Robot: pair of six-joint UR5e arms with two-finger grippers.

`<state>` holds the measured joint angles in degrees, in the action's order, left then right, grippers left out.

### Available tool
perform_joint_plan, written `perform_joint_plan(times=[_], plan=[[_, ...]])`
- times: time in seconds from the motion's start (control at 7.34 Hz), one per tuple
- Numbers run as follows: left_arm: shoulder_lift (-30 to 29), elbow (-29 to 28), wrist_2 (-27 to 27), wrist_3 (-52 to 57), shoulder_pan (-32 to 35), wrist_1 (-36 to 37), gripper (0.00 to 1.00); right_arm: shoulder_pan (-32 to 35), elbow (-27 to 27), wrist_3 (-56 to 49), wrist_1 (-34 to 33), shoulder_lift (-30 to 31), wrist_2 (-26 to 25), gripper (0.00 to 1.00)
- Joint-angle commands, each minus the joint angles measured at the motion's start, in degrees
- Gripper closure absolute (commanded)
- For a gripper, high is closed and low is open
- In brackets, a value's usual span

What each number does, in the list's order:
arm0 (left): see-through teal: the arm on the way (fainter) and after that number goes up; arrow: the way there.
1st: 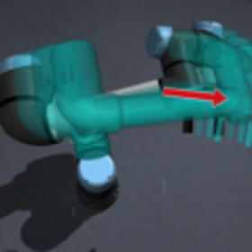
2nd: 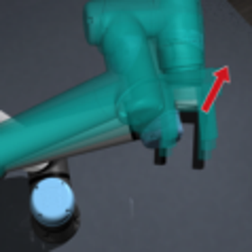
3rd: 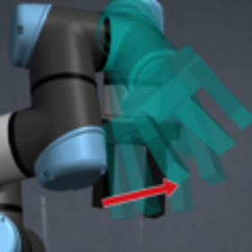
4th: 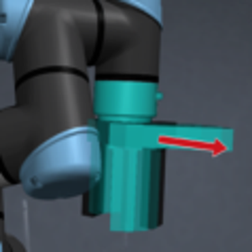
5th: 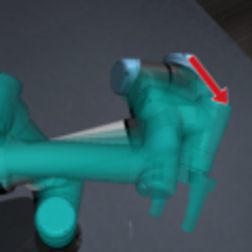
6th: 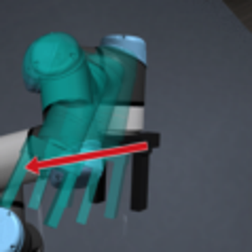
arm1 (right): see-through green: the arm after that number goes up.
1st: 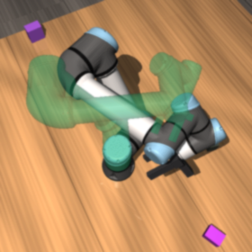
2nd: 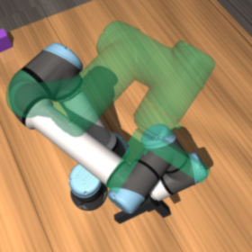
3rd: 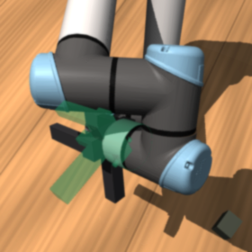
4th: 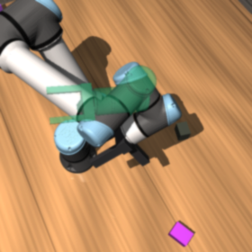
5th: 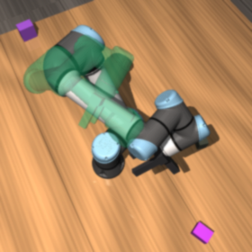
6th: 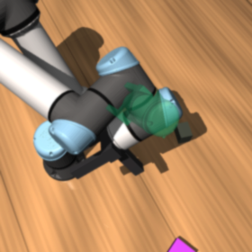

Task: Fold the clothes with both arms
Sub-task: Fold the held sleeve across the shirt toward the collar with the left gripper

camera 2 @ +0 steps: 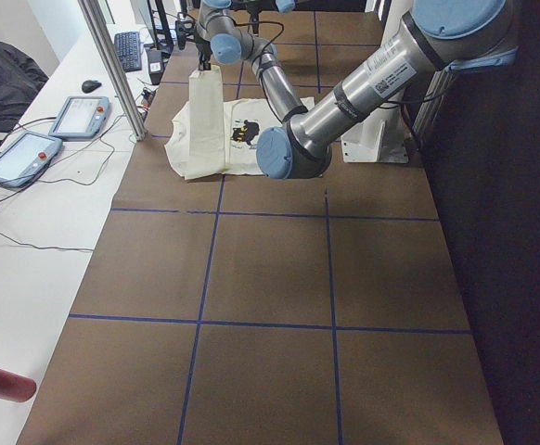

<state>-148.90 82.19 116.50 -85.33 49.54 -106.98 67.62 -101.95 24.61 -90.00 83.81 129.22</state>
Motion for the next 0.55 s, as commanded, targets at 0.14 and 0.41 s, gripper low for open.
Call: perform_joint_plan(times=[0.14, 0.41], plan=[[-4.3, -16.0, -9.3, -8.2, -8.7, -13.3, 1.00, 0.1, -0.1, 0.6, 0.0, 0.0, 0.1, 0.00], [-11.6, -29.5, -15.8, -11.8, -12.8, -20.4, 1.00, 0.0, 0.1, 0.7, 0.0, -0.2, 0.2, 0.00]])
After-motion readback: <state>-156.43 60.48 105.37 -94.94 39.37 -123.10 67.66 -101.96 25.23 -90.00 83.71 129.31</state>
